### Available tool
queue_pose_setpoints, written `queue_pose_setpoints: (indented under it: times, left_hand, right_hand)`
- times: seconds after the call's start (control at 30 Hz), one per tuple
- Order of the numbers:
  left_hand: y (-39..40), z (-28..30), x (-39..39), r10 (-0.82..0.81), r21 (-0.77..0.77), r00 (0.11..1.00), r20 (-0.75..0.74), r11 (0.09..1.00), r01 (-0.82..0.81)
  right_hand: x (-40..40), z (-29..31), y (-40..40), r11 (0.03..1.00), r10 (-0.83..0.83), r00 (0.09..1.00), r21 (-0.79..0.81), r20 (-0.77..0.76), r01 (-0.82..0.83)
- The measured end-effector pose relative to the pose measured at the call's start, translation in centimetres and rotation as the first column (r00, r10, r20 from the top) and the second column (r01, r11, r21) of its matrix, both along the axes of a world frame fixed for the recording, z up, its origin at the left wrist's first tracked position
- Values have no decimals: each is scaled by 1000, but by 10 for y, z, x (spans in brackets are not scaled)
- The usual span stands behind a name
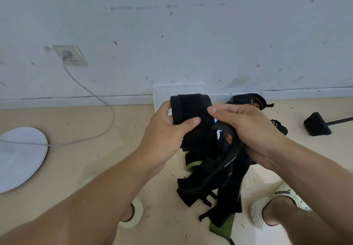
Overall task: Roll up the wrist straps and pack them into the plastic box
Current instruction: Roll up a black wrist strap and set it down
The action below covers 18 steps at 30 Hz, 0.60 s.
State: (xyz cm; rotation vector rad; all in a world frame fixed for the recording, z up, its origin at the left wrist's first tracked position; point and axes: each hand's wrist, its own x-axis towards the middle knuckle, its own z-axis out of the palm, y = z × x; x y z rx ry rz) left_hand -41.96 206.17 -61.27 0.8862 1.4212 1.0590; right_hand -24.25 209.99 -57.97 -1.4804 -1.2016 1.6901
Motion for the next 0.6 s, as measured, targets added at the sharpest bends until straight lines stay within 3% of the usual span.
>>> queue_pose_setpoints:
  times: [0.17, 0.3, 0.47, 0.6]
  left_hand:
    - [3, 2, -2, 159, 28, 987, -11, 987, -159]
    - [5, 1, -6, 134, 34, 990, -52, 991, -133]
    - [4, 3, -6, 146, -46, 989, 23, 988, -145]
    - [5, 3, -6, 174, -100, 984, 33, 980, -169]
  right_hand:
    - [0, -3, -1, 1000, -8, 1000, 10, 23, 7]
    - [-1, -4, -2, 1000, -3, 1000, 25, 23, 3]
    - [-2, -5, -1, 993, -30, 1000, 112, -4, 30]
    - [-2, 0, -4, 989, 94, 987, 127, -130, -78]
